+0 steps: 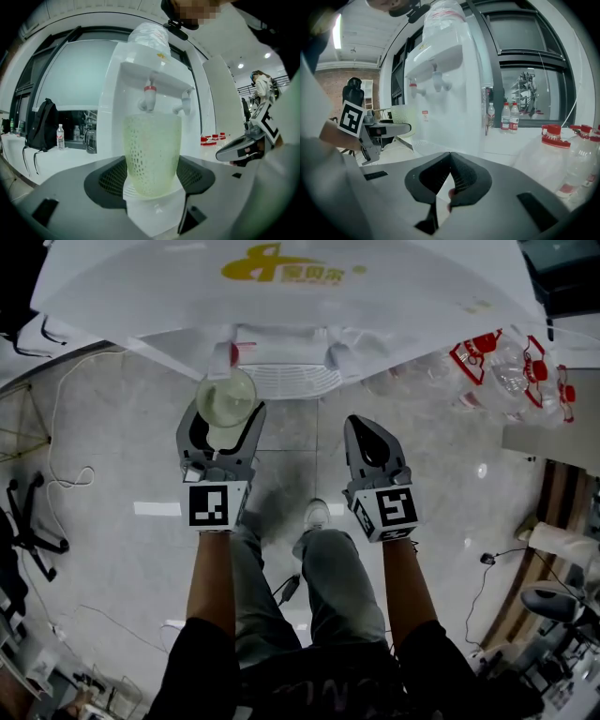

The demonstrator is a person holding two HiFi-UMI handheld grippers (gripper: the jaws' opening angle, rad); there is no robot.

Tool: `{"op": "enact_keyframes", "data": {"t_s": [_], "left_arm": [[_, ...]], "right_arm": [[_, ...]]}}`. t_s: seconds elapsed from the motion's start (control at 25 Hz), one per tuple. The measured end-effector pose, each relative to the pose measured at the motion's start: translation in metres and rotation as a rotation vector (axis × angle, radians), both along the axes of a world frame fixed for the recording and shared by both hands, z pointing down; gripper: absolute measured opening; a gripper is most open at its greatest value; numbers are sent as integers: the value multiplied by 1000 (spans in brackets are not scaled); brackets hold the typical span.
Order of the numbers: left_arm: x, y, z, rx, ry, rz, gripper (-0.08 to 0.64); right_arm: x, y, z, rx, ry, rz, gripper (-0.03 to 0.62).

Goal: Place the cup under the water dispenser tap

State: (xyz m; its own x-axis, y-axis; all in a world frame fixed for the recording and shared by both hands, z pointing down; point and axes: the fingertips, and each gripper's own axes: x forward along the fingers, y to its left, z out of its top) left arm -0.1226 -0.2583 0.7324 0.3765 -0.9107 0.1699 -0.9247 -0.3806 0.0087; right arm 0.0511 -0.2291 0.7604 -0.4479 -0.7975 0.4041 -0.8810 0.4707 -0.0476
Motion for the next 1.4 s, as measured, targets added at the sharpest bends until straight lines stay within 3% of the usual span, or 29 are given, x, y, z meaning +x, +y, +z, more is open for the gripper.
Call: {"op": "enact_keyframes", "data": {"t_s": [0.56,1.16,1.4], "left_arm": [[9,-34,51,20,-1,27,339],[14,-41,55,-4,27,28,342],[13,-31,63,-29,7,32,379]], "right_arm": [[10,-18,54,-18,28,35,15],[26,-17,56,-39,47,58,14],[27,-13,52,-49,52,58,15]]}}
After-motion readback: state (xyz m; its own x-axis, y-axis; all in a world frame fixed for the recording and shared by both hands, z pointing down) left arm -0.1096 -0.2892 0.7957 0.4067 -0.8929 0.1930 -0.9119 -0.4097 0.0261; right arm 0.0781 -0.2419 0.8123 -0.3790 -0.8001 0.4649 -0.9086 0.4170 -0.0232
